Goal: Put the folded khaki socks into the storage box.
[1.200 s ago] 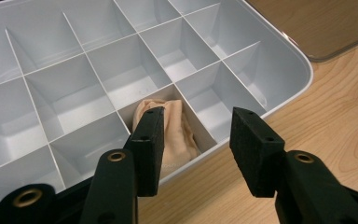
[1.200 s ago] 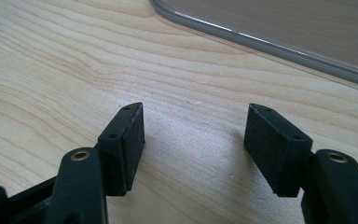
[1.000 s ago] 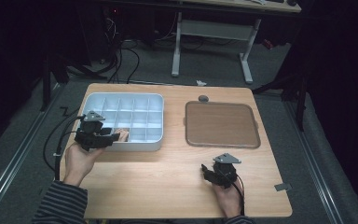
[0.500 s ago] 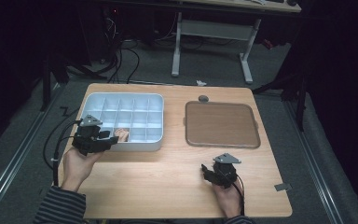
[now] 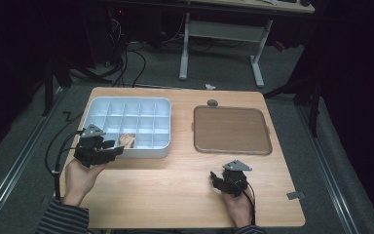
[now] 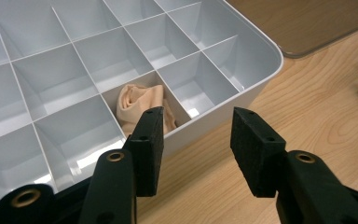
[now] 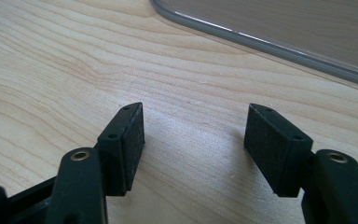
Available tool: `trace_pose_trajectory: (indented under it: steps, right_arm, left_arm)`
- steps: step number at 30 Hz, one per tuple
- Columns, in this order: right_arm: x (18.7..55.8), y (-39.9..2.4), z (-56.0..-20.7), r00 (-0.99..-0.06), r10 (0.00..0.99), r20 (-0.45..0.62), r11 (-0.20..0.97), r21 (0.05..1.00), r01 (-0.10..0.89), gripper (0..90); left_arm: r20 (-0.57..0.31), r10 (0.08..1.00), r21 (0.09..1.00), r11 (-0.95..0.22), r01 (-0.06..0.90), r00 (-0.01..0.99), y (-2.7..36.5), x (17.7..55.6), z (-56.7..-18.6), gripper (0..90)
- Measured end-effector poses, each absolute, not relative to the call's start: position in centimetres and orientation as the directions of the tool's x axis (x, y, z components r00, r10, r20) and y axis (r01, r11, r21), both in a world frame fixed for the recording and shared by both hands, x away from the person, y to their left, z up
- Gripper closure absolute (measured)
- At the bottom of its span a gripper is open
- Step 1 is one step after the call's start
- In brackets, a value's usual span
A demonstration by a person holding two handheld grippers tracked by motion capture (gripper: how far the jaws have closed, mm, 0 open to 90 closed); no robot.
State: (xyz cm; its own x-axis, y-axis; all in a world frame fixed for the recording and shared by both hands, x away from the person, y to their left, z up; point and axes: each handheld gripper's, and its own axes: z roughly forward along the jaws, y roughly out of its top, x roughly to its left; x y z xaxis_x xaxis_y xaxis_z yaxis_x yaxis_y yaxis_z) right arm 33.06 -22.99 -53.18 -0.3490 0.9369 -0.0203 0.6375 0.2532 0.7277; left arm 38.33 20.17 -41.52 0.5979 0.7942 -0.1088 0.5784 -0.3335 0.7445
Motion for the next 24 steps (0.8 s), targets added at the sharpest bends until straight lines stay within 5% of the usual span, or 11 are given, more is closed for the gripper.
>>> trace_pose_trajectory:
  steps: [24]
  right_arm:
    - [33.1,-23.0,-53.2,-0.349,0.937,-0.020,0.253,0.727,0.638,38.1]
  left_arm:
    - [-0.169,0.770,0.749,-0.305,0.588,0.615,19.6,37.2,-43.0,54.6]
